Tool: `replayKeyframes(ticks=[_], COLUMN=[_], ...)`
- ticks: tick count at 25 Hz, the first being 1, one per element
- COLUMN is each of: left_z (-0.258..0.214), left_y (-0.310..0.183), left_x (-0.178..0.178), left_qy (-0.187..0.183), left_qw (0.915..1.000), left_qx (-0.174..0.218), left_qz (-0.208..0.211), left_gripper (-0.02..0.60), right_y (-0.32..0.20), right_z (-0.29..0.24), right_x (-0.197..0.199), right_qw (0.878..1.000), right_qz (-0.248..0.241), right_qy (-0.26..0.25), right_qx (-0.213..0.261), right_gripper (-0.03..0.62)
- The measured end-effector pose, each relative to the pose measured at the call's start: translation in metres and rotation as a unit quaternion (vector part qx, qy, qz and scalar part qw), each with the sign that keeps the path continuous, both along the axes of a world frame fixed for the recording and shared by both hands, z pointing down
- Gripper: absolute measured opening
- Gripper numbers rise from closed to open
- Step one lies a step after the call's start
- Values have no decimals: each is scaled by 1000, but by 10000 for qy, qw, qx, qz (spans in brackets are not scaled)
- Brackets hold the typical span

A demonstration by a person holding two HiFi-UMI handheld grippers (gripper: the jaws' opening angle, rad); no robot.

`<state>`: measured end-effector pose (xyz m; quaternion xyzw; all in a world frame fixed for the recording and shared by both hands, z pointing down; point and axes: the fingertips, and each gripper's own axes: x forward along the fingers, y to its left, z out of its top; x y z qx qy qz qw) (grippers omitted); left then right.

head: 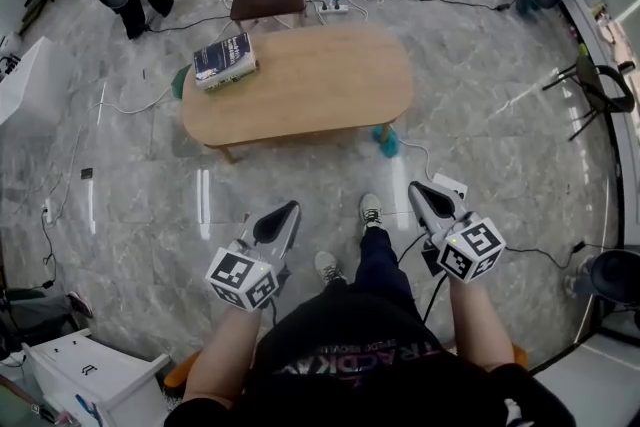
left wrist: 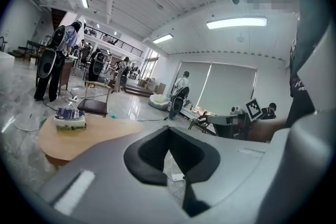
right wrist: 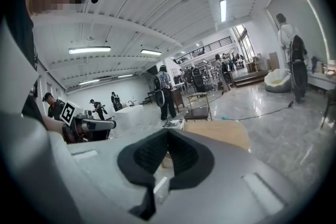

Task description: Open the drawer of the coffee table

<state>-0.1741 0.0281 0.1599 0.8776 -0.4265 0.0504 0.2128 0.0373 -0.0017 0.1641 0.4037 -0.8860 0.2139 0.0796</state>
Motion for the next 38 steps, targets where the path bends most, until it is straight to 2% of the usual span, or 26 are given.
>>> replayKeyframes(ticks=[4, 10, 14, 24, 34, 38], left_z=[12, 35, 56, 151, 228, 263], left_y=[-25, -68, -94, -141, -179, -197], left_x=[3, 14, 22, 39, 46, 45], left_qy=[-119, -364, -481, -849, -987, -1018], left_qw=[9999, 9990, 9985, 9947, 9890, 9875], left_qx=[-15, 175, 117, -477, -971, -1026], left_qz=[-107, -189, -221, -332, -514, -624], left_gripper=[6, 6, 6, 6, 6, 6], right_y=[-29, -77, -106, -171, -223, -237], right_z=[18, 41, 63, 157, 234, 279], right_x=[9, 21, 31, 64, 61, 57], right_qw=[10000, 9993, 9991, 9989, 9959, 9932], right_qz=[-38, -117, -175, -215, -603, -790], right_qy=[36, 254, 345, 361, 418, 448], right_qx=[8, 238, 184, -229, -537, -733], right_gripper=[2, 2, 2, 2, 2, 2])
